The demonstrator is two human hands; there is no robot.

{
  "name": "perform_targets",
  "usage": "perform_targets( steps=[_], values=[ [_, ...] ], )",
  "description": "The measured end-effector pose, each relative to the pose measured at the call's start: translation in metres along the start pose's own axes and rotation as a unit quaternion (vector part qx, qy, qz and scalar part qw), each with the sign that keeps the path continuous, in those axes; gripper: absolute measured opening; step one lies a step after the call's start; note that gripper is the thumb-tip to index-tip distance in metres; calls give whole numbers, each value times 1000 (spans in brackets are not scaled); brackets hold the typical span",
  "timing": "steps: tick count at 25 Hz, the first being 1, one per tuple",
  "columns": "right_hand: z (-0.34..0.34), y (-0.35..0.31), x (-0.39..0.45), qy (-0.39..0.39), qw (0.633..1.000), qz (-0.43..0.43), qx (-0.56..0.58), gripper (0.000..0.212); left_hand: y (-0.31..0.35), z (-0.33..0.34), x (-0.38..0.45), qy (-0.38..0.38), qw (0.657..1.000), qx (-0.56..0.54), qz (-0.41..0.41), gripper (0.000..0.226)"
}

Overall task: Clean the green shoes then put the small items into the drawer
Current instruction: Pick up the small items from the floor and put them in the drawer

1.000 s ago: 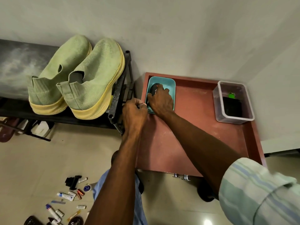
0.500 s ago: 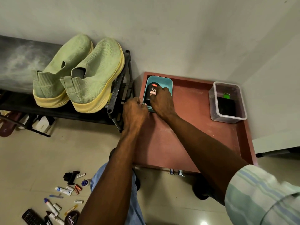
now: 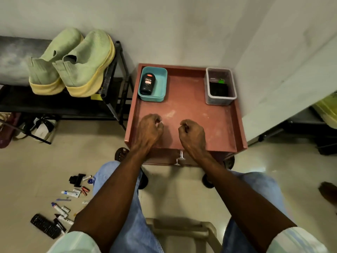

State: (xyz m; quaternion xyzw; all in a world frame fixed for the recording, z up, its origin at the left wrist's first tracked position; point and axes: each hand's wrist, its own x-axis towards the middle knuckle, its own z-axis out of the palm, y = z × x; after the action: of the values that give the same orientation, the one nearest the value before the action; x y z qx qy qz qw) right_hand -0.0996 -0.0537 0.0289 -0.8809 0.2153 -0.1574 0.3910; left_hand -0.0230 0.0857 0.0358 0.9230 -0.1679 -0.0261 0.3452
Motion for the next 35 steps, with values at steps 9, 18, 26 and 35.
perform_targets(
  steps=[9, 18, 26, 35],
  values=[
    [4, 95, -107, -235, 952, 35, -194, 37, -10, 39, -91, -257, 952, 154, -64, 15],
    [47, 88, -63, -317, 904, 32, -285, 42, -28, 51, -71, -234, 954, 170, -81, 23],
    [54, 93, -62, -360, 889, 68, -276, 34, -42, 51, -86, -170, 974, 152, -10, 14],
    [9, 60, -149, -461, 819, 30, -341, 36, -28, 47, -137, -197, 958, 209, 1, 38]
  ],
)
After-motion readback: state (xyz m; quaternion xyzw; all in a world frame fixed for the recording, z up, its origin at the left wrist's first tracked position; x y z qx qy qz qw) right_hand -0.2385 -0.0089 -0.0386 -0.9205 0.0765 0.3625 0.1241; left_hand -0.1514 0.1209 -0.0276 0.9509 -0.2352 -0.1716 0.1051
